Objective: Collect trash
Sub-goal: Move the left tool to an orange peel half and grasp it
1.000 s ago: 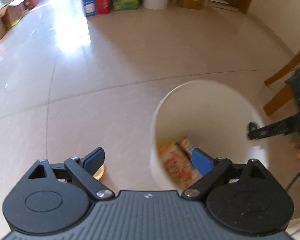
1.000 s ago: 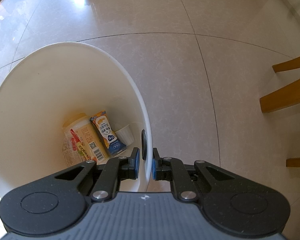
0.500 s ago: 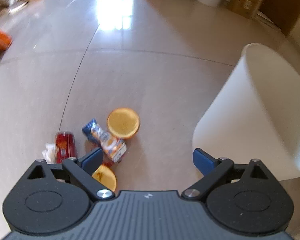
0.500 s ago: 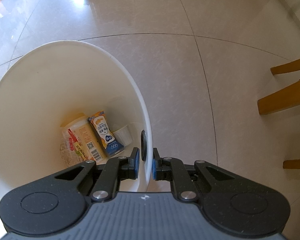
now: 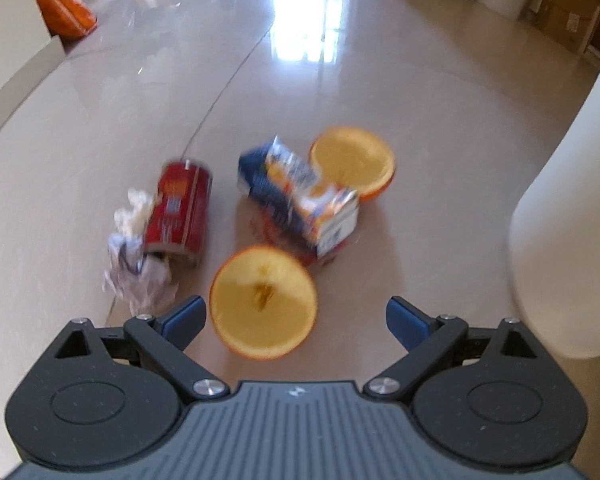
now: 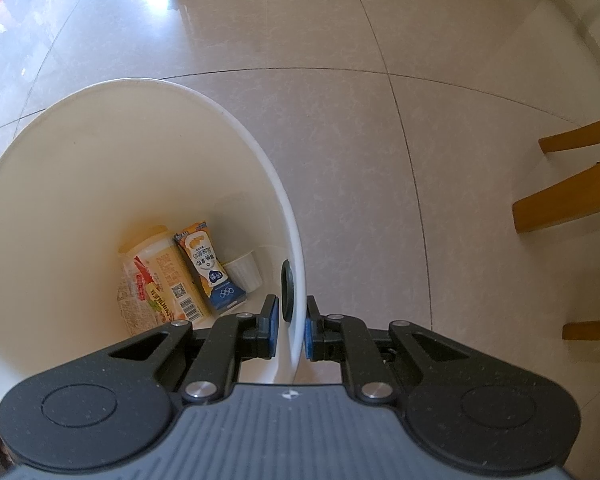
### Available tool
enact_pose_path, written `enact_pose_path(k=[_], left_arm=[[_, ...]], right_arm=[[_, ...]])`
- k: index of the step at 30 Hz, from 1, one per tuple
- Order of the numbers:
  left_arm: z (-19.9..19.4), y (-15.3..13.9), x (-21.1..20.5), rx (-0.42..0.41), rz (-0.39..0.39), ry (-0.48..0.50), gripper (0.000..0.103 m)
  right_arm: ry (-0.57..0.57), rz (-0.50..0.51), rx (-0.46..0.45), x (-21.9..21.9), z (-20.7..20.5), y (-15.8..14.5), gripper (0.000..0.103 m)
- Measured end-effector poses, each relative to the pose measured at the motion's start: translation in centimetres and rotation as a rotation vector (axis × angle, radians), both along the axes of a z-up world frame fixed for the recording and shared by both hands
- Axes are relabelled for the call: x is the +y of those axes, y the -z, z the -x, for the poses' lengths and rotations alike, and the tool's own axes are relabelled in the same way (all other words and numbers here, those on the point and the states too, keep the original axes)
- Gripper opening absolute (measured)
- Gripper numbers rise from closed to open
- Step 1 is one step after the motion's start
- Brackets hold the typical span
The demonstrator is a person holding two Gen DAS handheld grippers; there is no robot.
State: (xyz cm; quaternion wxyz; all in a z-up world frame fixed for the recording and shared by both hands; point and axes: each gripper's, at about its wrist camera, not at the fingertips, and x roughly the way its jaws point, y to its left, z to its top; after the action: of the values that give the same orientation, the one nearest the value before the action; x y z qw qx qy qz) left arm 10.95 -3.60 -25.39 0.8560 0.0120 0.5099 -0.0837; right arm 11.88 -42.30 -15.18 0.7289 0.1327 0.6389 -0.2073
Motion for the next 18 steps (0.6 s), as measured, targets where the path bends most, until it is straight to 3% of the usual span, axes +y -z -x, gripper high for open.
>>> enact_pose_path(k=[5, 9, 18], left_arm=[[0.1, 3.4, 1.0, 0.023, -0.028, -0.07, 0.096], [-0.1, 4.2, 1.3, 0.03, -0.017, -0.1, 0.096], [-2.6, 4.9, 0.1, 0.007, -0.083, -0.052, 0.096]], right_arm=[[0.002, 0.0, 0.001, 0.1, 0.0, 0.1, 0.015], [-0.003, 0.008, 0.003, 0.2, -0.1, 0.1, 0.015], [-0.006, 0.016, 0.006, 0.5, -0.1, 0.2, 0.015]])
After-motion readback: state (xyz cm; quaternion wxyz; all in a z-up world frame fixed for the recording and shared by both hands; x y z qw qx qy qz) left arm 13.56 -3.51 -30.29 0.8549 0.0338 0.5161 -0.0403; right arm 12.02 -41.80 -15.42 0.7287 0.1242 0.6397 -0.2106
